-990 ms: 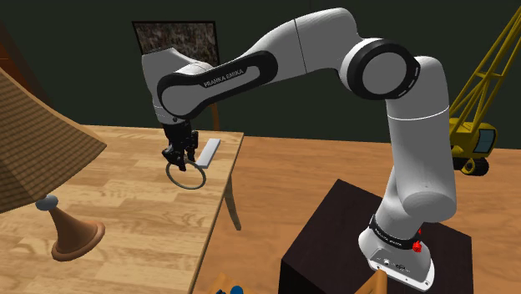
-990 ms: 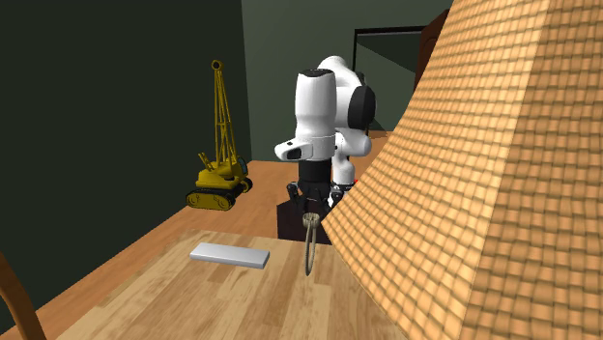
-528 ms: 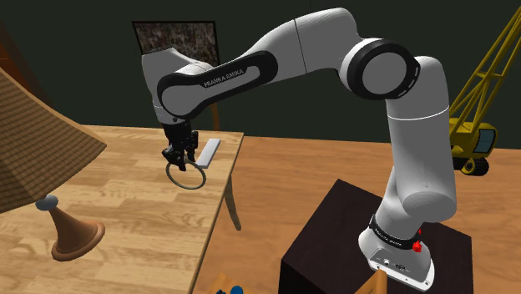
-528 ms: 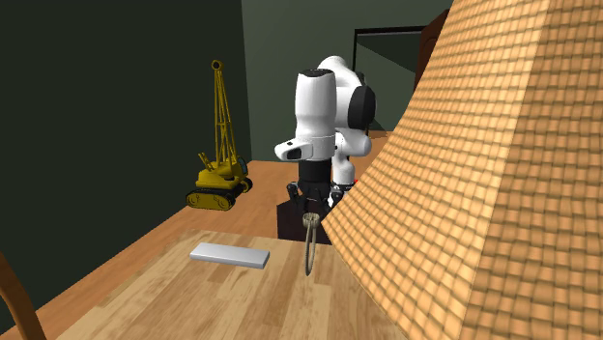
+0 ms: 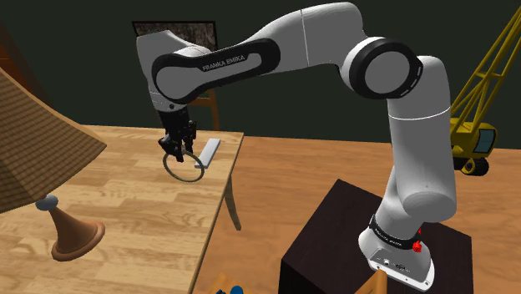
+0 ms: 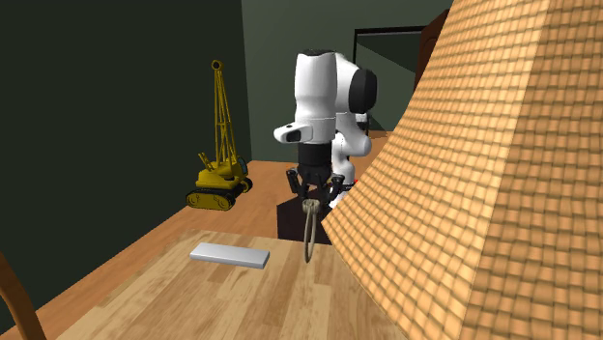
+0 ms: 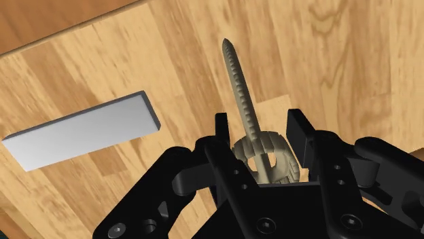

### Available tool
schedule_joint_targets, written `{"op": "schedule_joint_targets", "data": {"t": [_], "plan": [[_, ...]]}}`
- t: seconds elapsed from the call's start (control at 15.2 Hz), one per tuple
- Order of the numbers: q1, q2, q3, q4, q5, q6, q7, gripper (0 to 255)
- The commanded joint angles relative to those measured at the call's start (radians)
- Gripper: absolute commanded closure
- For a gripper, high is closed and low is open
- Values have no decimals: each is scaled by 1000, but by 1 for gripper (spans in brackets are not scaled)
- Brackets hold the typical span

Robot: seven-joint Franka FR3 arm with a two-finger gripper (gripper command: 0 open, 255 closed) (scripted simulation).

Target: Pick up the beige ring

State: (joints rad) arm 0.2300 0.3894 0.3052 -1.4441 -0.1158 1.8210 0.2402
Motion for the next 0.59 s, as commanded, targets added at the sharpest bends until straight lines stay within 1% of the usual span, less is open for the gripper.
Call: {"op": "schedule_joint_targets", "data": {"t": [0.0, 0.4, 0.53], "plan": [[2, -1, 1, 26, 1, -26, 0, 255], [8, 3, 2, 112, 1, -109, -2, 255], [8, 3, 2, 114, 1, -111, -3, 255]]}}
